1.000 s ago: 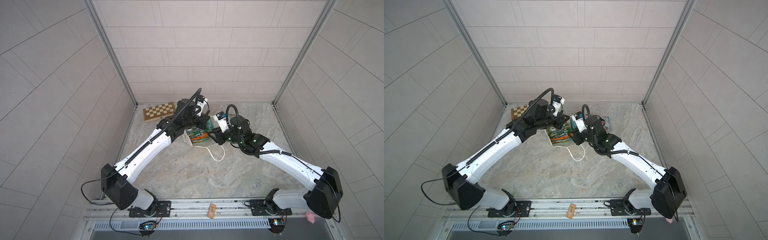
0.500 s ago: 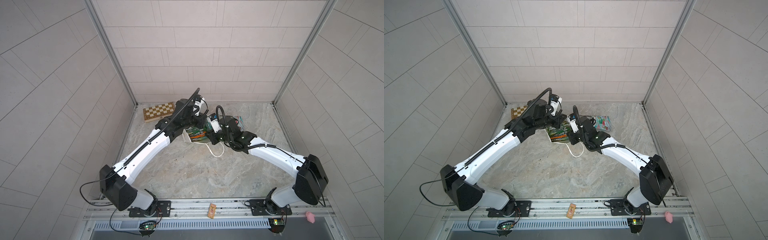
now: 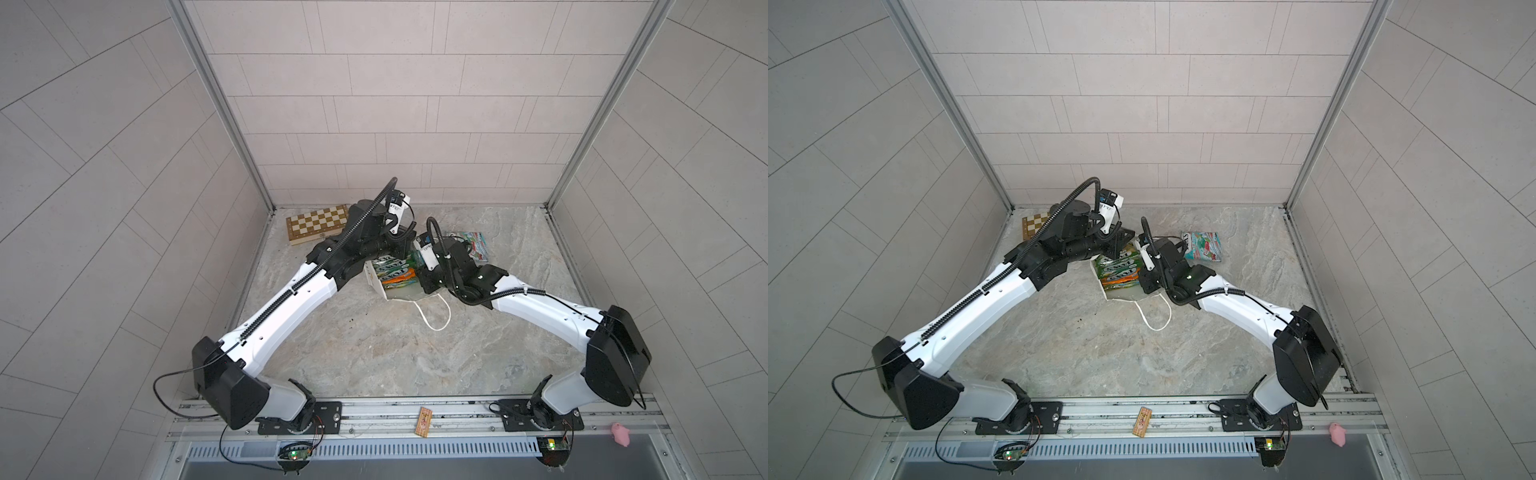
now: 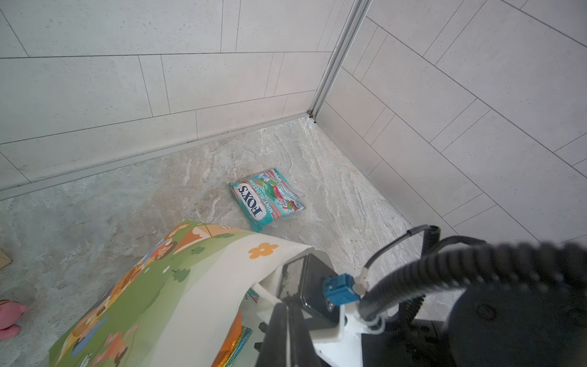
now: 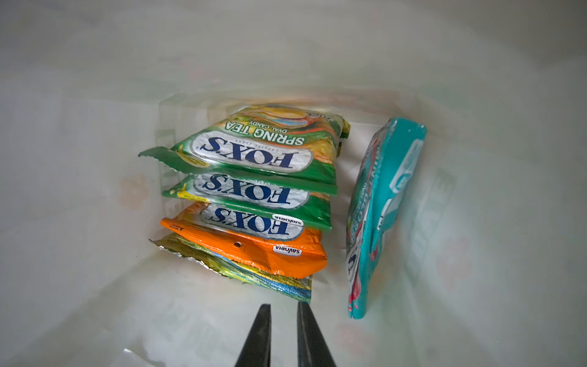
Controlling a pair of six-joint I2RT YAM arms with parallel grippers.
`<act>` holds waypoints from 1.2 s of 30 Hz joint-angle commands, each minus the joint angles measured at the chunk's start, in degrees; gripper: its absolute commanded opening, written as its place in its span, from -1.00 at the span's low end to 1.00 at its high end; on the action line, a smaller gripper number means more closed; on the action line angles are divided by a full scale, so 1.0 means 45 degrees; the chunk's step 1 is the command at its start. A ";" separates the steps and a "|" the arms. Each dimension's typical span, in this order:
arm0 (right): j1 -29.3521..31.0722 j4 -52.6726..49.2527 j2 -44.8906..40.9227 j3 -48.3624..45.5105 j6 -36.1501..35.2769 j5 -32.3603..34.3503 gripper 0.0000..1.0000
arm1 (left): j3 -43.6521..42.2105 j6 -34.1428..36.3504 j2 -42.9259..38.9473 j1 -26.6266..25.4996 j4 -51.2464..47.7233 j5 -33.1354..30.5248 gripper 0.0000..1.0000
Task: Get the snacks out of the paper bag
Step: 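Lower the right gripper into the bag and grasp the second teal packet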
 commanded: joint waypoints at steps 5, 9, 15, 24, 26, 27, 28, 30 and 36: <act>0.0607 -0.0011 -0.0124 -0.0307 -0.0849 0.0500 -0.64 | -0.0088 -0.0343 -0.0453 -0.0054 0.0685 0.0205 -1.00; 0.0656 -0.0172 0.0309 0.0050 -0.0720 0.0847 -0.64 | -0.0107 -0.0361 -0.0489 -0.0062 0.0760 0.0350 -1.00; 0.0663 -0.0044 0.0884 0.0645 -0.0366 0.1491 -0.64 | -0.0127 -0.0391 -0.0475 -0.0049 0.0881 0.0722 -1.00; 0.0656 0.0136 0.1571 0.0959 0.0535 0.2866 -0.63 | -0.0166 -0.0400 -0.0520 -0.0080 0.0911 0.0735 -1.00; 0.0656 0.0244 0.1611 0.0858 0.0780 0.3633 -0.62 | -0.0166 -0.0382 -0.0514 -0.0084 0.0921 0.0733 -1.00; 0.0656 0.0324 0.1630 0.0802 0.0932 0.4015 -0.60 | -0.0166 -0.0395 -0.0517 -0.0070 0.0911 0.0747 -1.00; 0.0671 0.0362 0.1662 0.0796 0.1047 0.4371 -0.60 | -0.0166 -0.0361 -0.0518 -0.0078 0.0905 0.0745 -1.00; 0.0665 0.0418 0.1739 0.0786 0.1172 0.4918 -0.59 | -0.0166 -0.0362 -0.0522 -0.0087 0.0905 0.0763 -1.00; 0.0665 0.0464 0.2203 0.0986 0.1260 0.5811 -0.48 | -0.0146 -0.0365 -0.0498 -0.0086 0.0920 0.0862 -1.00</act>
